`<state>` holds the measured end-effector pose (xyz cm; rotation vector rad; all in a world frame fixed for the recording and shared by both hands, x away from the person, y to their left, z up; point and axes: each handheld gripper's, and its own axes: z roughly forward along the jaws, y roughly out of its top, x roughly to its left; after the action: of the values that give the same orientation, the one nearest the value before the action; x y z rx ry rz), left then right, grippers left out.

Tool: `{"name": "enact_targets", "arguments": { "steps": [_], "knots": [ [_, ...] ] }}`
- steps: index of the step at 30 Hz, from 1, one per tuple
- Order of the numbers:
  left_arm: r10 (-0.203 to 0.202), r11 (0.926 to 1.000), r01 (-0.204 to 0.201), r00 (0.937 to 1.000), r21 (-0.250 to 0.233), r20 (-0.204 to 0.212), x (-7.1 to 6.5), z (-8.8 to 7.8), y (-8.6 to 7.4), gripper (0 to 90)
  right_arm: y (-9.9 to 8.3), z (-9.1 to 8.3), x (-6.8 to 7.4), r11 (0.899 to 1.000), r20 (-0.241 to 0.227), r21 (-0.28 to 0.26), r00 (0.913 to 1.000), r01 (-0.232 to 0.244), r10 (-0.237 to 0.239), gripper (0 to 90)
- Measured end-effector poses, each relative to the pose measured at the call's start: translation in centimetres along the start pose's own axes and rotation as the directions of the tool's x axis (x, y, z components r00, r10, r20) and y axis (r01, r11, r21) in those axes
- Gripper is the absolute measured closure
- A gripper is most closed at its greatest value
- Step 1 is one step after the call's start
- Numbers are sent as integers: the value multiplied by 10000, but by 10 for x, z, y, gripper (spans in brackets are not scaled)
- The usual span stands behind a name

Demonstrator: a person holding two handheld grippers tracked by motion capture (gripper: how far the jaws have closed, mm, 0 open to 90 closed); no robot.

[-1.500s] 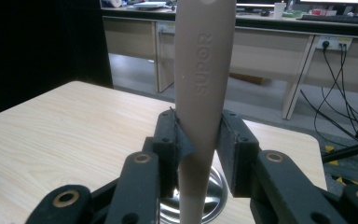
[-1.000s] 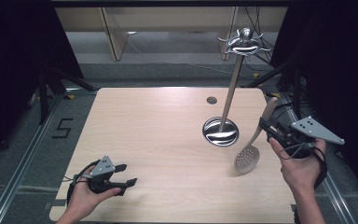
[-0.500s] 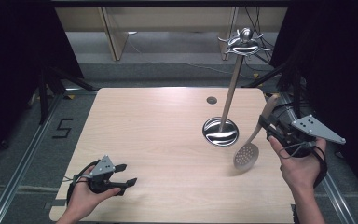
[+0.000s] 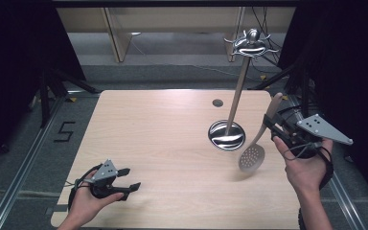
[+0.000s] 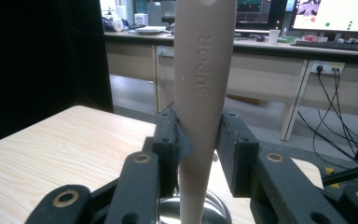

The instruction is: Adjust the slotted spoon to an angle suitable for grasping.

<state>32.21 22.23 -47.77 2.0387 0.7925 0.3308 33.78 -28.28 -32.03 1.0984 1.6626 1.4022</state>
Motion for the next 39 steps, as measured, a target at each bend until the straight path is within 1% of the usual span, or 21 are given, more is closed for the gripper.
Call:
{"name": "enact_targets", "arguments": {
  "steps": [2, 3, 6, 12, 13, 14, 16, 17, 19, 21, 22, 24, 25, 28, 31, 32, 33, 34, 35, 37, 39],
  "knots": [
    [-7, 10000, 7, 10000, -5, -1, 0, 0, 0, 309, 1, 1, 0, 9999, -13, -12, 9999, 107, -107, 706],
    [5, 10000, -5, 10000, 0, -7, 0, 0, 0, 309, 2, 1, 2, 10000, 10, 15, 10000, -49, 49, 705],
    [-1, 10000, 1, 10000, -13, -9, 0, 0, 0, 309, 4, 2, 2, 9999, -4, -95, 9999, 141, -141, 705],
    [-37, 10000, 37, 10000, 15, -16, 0, 0, 0, 309, 7, 5, 5, 9999, -63, -126, 10000, 50, -51, 705],
    [-25, 10000, 26, 10000, 27, -63, 0, 0, 0, 309, 7, 5, 4, 9997, -52, -166, 9998, 170, -171, 705],
    [-35, 10000, 35, 10000, 34, -10, 0, 0, 0, 309, 7, 6, 5, 9999, -73, -107, 10000, -11, 10, 705],
    [-48, 10000, 48, 10000, -1, -21, 0, 0, 0, 309, 8, 6, 6, 9999, -25, -156, 10000, 54, -55, 705],
    [-306, 9995, 306, 9995, -35, -79, -1, 1, 0, 309, 9, 6, 6, 9998, -24, -181, 10000, 46, -47, 705],
    [-196, 9998, 196, 9997, -9, -117, -1, 0, 1, 309, 10, 6, 6, 10000, -105, -90, 9999, 7, -8, 705],
    [-71, 9999, 71, 10000, -79, 42, 0, 1, 2, 309, 11, 6, 5, 9998, -157, -175, 9999, -26, 24, 706],
    [-60, 9999, 61, 10000, -125, 40, 0, 1, 2, 309, 11, 6, 6, 9999, -62, -106, 10000, -25, 24, 705],
    [-297, 9993, 297, 9996, -233, 32, -2, 2, 2, 309, 13, 5, 4, 9998, -40, -190, 10000, 42, -42, 705],
    [-307, 9994, 308, 9995, -132, 58, -2, 2, 3, 309, 14, 5, 5, 9999, -51, -160, 10000, -59, 58, 706],
    [-375, 9989, 378, 9992, -280, 102, -3, 3, 4, 310, 17, 3, 4, 9995, -14, -317, 10000, 9, -9, 705],
    [-125, 9997, 126, 9999, -209, 48, -2, 2, 3, 310, 19, 1, 2, 9992, 0, -404, 10000, 75, -75, 705],
    [-164, 9994, 164, 9999, -305, 3, -2, 2, 3, 310, 19, 0, 3, 9992, 81, -381, 9999, -104, 107, 706],
    [-383, 9989, 382, 9993, -279, 1, -3, 1, 2, 310, 20, 0, 2, 9990, 76, -441, 10000, 2, 1, 705],
    [-260, 9991, 257, 9996, -337, -82, -3, 0, 1, 310, 19, -1, 2, 9990, 111, -447, 9999, -25, 30, 705],
    [-356, 9990, 358, 9993, -251, 61, -3, -1, 0, 310, 19, -1, 2, 9990, 74, -451, 10000, -24, 27, 705],
    [-408, 9987, 409, 9992, -293, 25, -4, -4, -1, 310, 19, -3, 2, 9989, 112, -459, 9999, -65, 70, 705],
    [-72, 9994, 70, 10000, -341, -57, -2, -8, -1, 310, 20, -3, 2, 9989, 116, -440, 9998, -154, 159, 705]
  ]
}}
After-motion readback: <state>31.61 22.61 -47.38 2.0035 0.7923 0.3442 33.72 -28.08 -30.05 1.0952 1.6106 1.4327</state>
